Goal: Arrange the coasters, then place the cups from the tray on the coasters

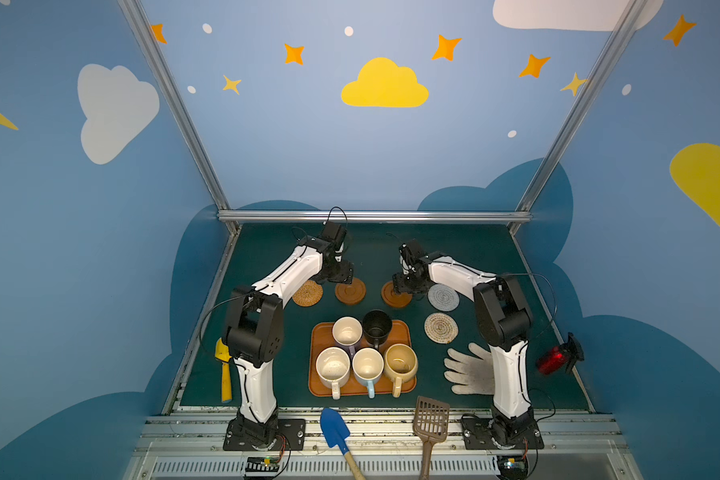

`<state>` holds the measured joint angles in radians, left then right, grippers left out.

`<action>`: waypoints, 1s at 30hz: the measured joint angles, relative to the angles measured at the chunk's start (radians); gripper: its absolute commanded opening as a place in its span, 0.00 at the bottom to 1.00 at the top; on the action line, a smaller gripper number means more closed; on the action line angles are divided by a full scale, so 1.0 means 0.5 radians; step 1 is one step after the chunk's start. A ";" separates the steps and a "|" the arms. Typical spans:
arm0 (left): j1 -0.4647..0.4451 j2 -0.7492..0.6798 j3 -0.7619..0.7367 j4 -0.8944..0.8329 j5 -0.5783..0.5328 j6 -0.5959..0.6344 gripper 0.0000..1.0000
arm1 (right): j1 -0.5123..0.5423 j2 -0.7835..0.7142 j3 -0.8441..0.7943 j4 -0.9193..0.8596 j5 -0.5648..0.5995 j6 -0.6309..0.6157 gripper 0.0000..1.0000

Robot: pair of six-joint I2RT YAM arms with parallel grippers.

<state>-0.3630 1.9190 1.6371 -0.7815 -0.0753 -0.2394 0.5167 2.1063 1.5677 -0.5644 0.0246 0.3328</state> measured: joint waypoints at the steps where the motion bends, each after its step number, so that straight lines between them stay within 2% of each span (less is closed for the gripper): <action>1: 0.000 -0.011 0.018 -0.001 0.005 0.002 0.99 | -0.004 -0.036 -0.015 -0.002 -0.008 0.001 0.74; 4: -0.010 -0.072 0.071 -0.006 0.050 -0.005 1.00 | -0.027 -0.232 -0.117 -0.001 -0.024 0.003 0.79; 6: -0.027 -0.125 0.097 -0.007 0.104 -0.007 1.00 | -0.063 -0.414 -0.225 0.005 -0.024 0.011 0.86; 11: -0.175 -0.196 0.168 0.003 0.233 -0.008 1.00 | -0.279 -0.779 -0.472 -0.029 -0.046 0.005 0.84; 14: -0.295 -0.197 0.211 0.016 0.301 -0.010 1.00 | -0.446 -0.863 -0.639 -0.046 -0.053 -0.007 0.82; 20: -0.431 -0.195 0.235 0.046 0.407 -0.054 1.00 | -0.665 -0.814 -0.804 -0.111 -0.069 -0.039 0.81; 30: -0.437 -0.195 0.169 0.075 0.397 -0.091 1.00 | -0.705 -0.488 -0.701 -0.074 -0.196 -0.040 0.73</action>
<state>-0.5816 1.8217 1.7214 -0.7441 0.1234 -0.2848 0.1642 1.8622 1.2171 -0.6014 -0.0734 0.3130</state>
